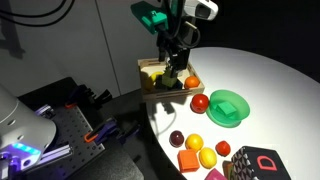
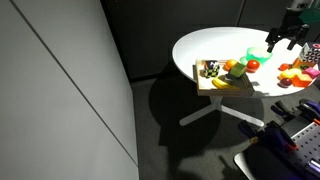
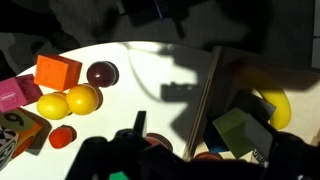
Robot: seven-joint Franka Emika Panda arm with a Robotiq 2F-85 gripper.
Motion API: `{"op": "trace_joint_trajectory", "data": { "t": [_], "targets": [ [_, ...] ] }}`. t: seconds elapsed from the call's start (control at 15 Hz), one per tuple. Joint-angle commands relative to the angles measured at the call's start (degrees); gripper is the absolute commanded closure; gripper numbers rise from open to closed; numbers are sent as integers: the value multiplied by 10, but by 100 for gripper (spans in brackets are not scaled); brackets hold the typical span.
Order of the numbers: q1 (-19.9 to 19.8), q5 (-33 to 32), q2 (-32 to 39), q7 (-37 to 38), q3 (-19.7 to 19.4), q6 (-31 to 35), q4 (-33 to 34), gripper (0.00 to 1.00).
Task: Put the toy plum in the bowl
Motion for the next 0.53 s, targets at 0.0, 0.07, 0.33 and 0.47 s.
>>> {"op": "trace_joint_trajectory", "data": {
  "t": [0.0, 0.07, 0.33, 0.47],
  "targets": [
    [-2, 0, 0, 0, 2, -1, 1, 0],
    [-3, 1, 3, -4, 1, 1, 1, 0],
    [-7, 25, 26, -30, -5, 31, 3, 0],
    [-10, 39, 37, -44, -6, 59, 0, 0]
  ]
}}
